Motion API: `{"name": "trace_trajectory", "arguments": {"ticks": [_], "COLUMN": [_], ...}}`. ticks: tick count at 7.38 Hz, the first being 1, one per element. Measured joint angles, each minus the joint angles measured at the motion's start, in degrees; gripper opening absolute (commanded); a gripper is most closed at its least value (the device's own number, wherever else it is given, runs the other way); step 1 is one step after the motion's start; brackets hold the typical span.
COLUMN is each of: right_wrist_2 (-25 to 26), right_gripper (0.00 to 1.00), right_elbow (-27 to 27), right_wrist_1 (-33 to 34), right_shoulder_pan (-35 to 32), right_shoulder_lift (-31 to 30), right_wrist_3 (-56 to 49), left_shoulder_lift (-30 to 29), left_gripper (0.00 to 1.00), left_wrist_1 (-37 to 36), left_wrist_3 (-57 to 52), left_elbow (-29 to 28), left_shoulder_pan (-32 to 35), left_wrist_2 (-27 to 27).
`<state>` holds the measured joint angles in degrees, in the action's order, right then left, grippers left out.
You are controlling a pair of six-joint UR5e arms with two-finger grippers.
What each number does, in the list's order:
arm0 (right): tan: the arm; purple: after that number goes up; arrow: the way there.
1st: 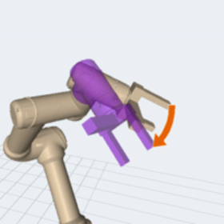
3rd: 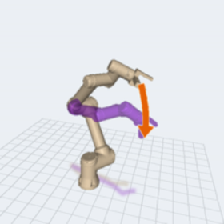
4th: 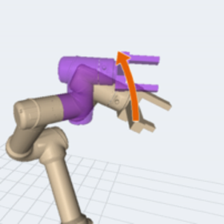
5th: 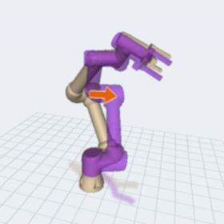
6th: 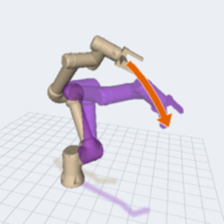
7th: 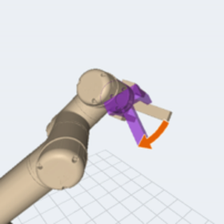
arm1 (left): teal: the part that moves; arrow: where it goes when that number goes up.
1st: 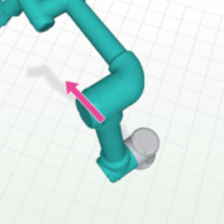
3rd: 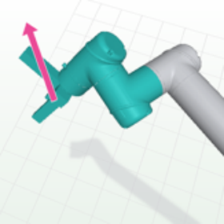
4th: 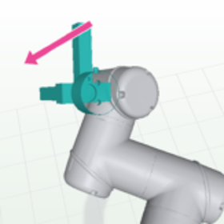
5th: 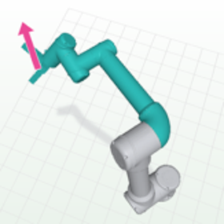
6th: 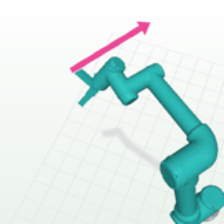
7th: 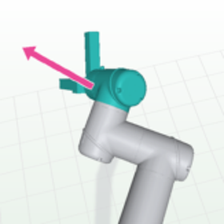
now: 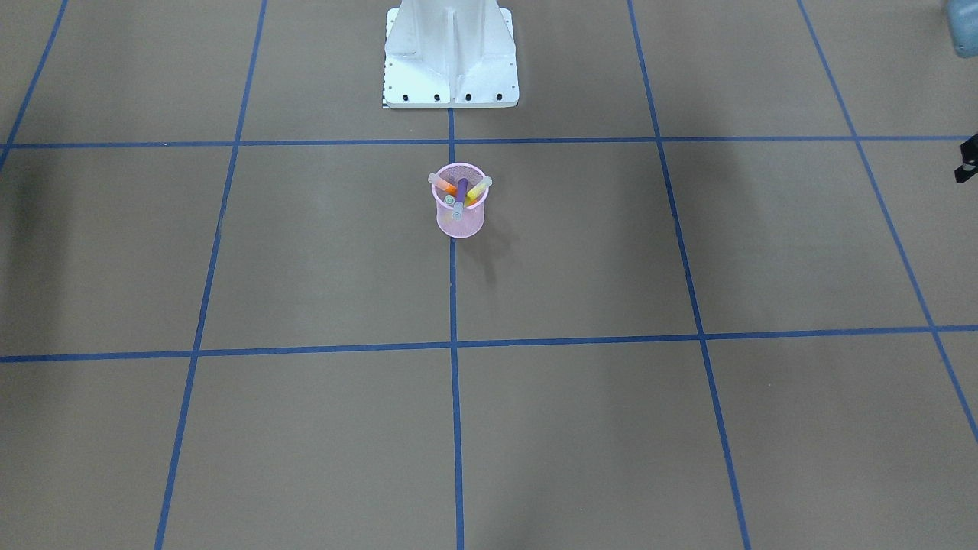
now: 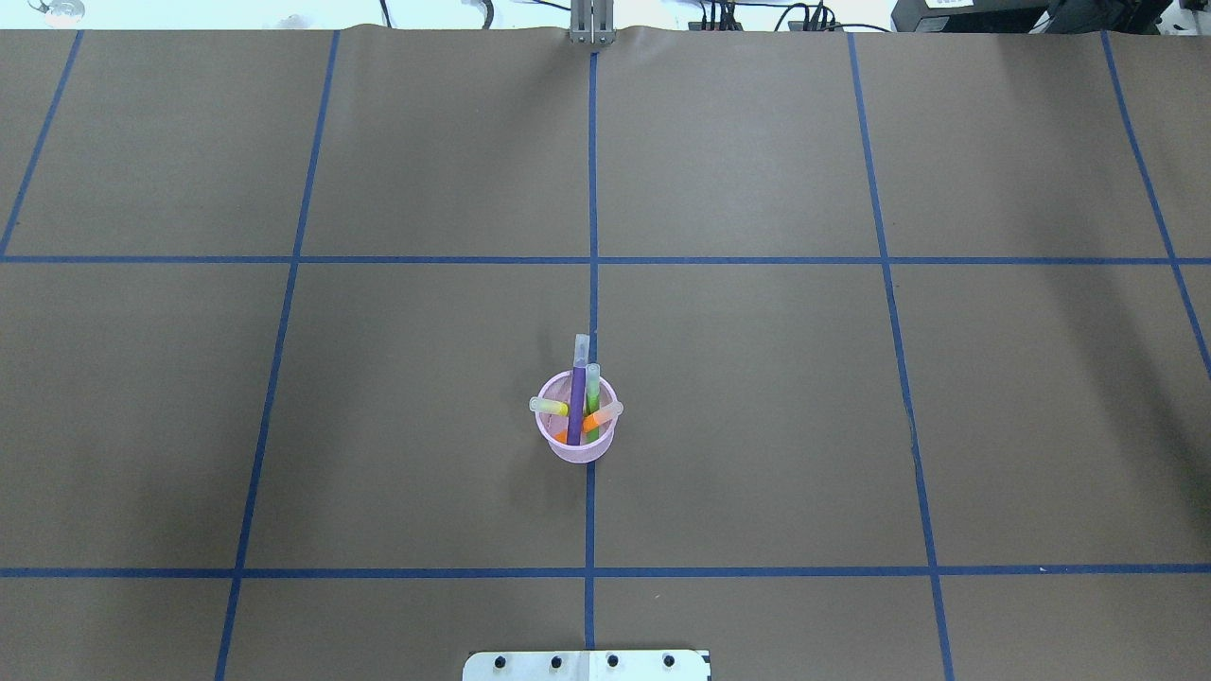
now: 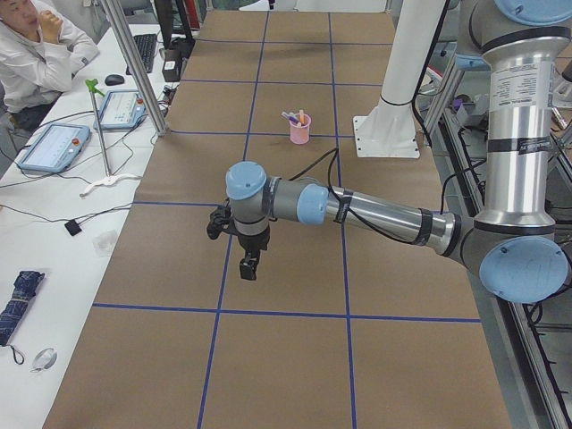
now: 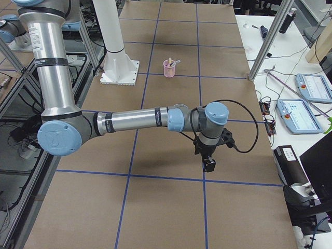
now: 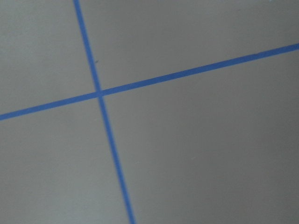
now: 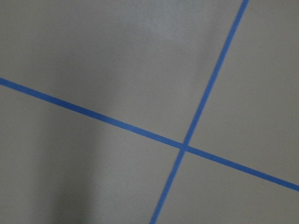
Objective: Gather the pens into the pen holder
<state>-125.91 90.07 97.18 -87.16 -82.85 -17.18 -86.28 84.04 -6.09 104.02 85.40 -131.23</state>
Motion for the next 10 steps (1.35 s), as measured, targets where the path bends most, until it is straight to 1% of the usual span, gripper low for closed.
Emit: {"name": "trace_trajectory", "arguments": {"ticks": [1,2,3,5,10], "right_wrist_2": [0.06,0.08,0.1,0.02,-0.28], "right_gripper": [1.0,1.0,1.0,1.0,1.0], "right_elbow": [-0.77,-1.17,-1.7,-2.73,-3.92], "right_wrist_1": [-0.04,-0.05,-0.06,-0.06,0.05], "right_shoulder_pan": [-1.25,-2.0,-2.32,-2.46,-3.87], "right_shoulder_lift": [-0.76,-1.21,-1.37,-1.53,-2.36], "right_wrist_3": [-0.81,-1.05,-1.08,-0.8,0.54], "left_shoulder_lift": [1.29,3.58,5.99,9.51,9.86], "left_gripper": [1.0,1.0,1.0,1.0,1.0], "left_wrist_1": [-0.29,-0.4,-0.45,-0.47,0.35], "left_wrist_3": [-3.56,-6.26,-7.8,-8.59,-8.43], "left_elbow": [-1.45,-1.22,0.59,4.18,3.1], "left_shoulder_pan": [3.24,6.1,7.85,8.84,8.87], "left_wrist_2": [-0.36,-0.52,-0.58,-0.69,-3.01]}}
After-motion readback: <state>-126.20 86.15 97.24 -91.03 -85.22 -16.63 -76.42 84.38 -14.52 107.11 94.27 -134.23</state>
